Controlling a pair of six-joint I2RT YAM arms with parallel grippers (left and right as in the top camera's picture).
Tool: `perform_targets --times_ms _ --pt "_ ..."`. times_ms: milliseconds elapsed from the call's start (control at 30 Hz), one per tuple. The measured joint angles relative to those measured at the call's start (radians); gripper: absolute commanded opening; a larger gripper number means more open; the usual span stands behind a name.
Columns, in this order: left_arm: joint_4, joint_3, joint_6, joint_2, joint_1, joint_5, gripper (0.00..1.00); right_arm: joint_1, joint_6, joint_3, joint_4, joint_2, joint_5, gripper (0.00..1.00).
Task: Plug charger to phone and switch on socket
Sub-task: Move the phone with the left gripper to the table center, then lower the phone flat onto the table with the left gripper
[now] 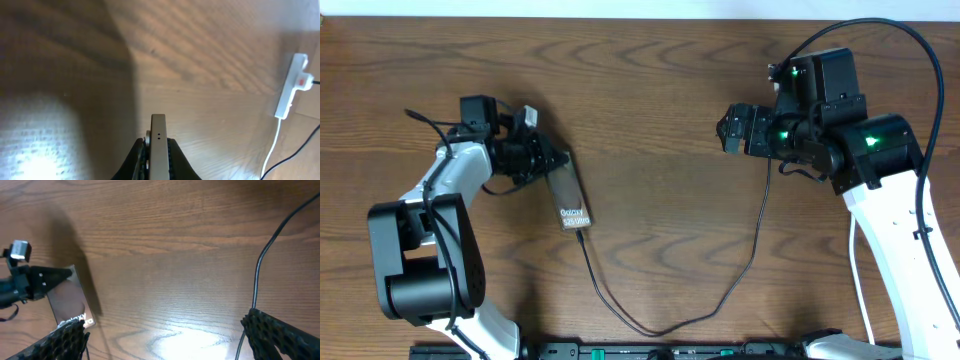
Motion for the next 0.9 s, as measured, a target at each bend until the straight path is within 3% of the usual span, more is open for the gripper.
perform_targets --times_ms 900 --pt "0.003 -0.022 0.000 0.030 0.000 -0.021 0.07 0.000 0.000 0.000 -0.007 0.000 0.000 0.99"
